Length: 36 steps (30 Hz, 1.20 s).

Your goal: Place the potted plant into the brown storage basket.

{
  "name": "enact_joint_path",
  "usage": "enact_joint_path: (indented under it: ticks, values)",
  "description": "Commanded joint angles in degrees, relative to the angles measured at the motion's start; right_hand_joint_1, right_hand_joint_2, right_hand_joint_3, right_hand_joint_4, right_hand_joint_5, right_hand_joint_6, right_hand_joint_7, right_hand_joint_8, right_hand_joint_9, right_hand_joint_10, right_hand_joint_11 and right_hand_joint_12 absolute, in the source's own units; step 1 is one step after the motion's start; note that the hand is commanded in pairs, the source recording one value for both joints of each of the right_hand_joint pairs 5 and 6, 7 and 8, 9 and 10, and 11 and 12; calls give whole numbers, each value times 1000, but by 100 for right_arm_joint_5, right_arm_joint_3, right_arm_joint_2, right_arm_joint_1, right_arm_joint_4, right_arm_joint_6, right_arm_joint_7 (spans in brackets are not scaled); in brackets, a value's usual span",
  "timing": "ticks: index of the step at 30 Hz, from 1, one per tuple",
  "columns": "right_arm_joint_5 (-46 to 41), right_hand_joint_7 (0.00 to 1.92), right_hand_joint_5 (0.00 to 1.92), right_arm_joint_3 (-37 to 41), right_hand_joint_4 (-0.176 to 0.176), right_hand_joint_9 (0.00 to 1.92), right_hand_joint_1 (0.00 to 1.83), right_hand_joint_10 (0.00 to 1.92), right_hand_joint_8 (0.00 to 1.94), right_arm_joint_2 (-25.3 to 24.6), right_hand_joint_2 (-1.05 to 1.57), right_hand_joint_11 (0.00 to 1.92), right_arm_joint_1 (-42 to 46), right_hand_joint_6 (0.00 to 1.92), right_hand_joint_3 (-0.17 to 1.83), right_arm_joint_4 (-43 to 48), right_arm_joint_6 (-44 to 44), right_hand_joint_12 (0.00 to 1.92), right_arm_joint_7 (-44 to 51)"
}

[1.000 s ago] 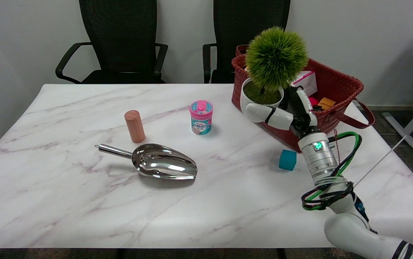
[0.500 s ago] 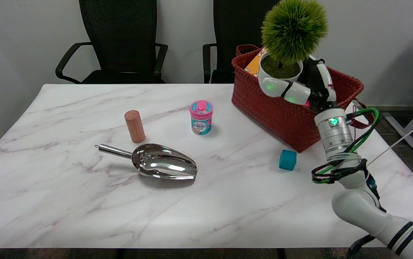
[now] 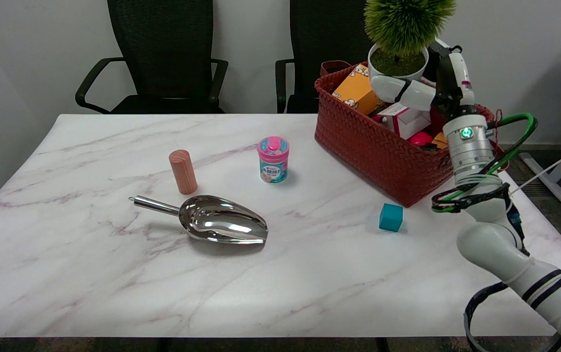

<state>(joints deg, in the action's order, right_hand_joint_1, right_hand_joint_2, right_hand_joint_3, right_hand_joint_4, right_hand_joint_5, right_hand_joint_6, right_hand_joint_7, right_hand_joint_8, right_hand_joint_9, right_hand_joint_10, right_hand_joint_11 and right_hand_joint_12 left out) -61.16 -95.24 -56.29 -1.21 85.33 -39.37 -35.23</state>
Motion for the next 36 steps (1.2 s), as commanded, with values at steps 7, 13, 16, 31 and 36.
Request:
enact_joint_path:
  ticks: [7, 13, 16, 31, 36]
  values:
    - [-372, 948, 669, 542, 0, 834, 1147, 834, 948, 127, 797, 622, -595, 669, 207, -1001, 598, 622, 770]
    - [-539, 948, 647, 699, 0, 835, 1149, 835, 948, 135, 781, 625, -636, 647, 211, -1348, 932, 625, 778]
    - [-539, 952, 645, 782, 0, 838, 1151, 838, 952, 143, 772, 631, -657, 645, 214, -1414, 1183, 631, 826]
    - [-507, 935, 586, 1140, 0, 825, 1172, 825, 935, 182, 713, 638, -795, 586, 195, -985, 2055, 638, 2402]
    - [-497, 929, 561, 1142, 0, 810, 1181, 810, 929, 187, 677, 617, -883, 561, 197, -870, 2347, 617, 2898]
